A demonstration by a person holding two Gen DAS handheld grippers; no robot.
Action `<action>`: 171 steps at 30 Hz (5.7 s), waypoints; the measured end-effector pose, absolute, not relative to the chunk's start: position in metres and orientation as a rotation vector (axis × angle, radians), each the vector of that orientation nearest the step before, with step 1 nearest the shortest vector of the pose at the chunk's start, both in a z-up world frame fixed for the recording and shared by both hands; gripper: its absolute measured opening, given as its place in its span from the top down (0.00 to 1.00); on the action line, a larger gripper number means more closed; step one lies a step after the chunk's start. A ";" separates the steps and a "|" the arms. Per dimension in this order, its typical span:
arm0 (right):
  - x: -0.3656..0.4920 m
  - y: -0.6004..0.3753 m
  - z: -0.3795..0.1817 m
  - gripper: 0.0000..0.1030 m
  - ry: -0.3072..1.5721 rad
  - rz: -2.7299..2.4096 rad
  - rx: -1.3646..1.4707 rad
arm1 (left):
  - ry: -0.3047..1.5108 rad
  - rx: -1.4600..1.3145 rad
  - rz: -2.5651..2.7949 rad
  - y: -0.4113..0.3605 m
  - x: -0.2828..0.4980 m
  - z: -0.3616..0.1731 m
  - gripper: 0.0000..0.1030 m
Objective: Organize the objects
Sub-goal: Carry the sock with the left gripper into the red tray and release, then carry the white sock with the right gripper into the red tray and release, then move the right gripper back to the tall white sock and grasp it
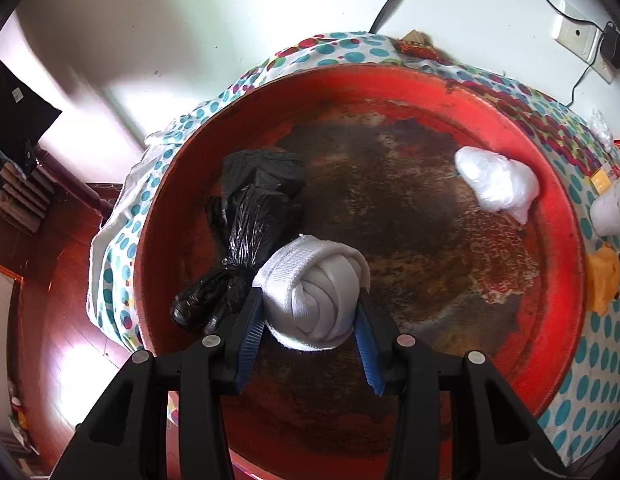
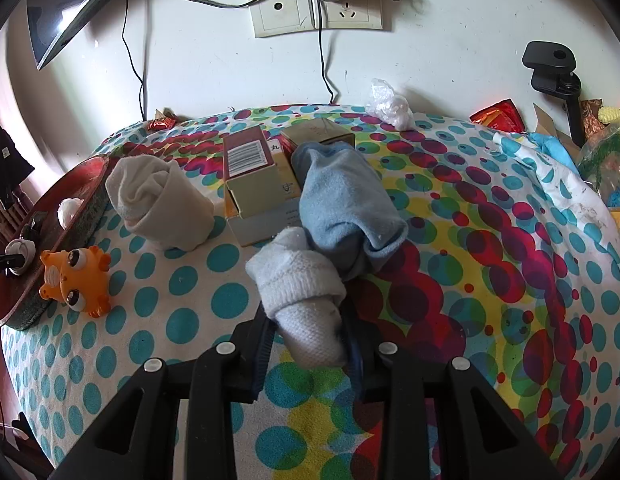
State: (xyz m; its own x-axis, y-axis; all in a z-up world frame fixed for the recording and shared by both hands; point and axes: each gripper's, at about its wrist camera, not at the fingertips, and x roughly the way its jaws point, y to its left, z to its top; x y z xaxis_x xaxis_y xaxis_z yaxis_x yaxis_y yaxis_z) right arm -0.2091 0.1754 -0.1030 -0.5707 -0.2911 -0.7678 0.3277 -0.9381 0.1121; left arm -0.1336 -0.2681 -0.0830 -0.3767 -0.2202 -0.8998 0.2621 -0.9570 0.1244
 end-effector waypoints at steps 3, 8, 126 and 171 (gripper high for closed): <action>-0.209 0.175 -0.103 0.69 0.068 -2.513 1.217 | 0.050 1.543 -2.384 -0.273 -0.132 -0.085 0.60; -0.210 0.175 -0.103 0.69 0.076 -2.515 1.217 | 0.051 1.537 -2.389 -0.276 -0.132 -0.086 0.60; -0.143 -0.132 -0.048 0.64 0.262 -2.210 1.159 | 0.231 1.124 -2.606 -0.304 -0.053 -0.065 0.01; -0.256 0.048 -0.082 0.45 0.140 -2.565 1.199 | -0.152 1.150 -2.848 -0.210 -0.052 -0.054 0.00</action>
State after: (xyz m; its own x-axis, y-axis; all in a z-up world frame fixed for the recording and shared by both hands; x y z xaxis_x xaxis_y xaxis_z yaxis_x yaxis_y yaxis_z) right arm -0.2555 0.0479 -0.0819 -0.6040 -0.2324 -0.7623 0.3143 -0.9485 0.0402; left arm -0.0522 -0.2101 -0.0543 -0.7184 -0.0982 -0.6886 0.0243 -0.9929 0.1163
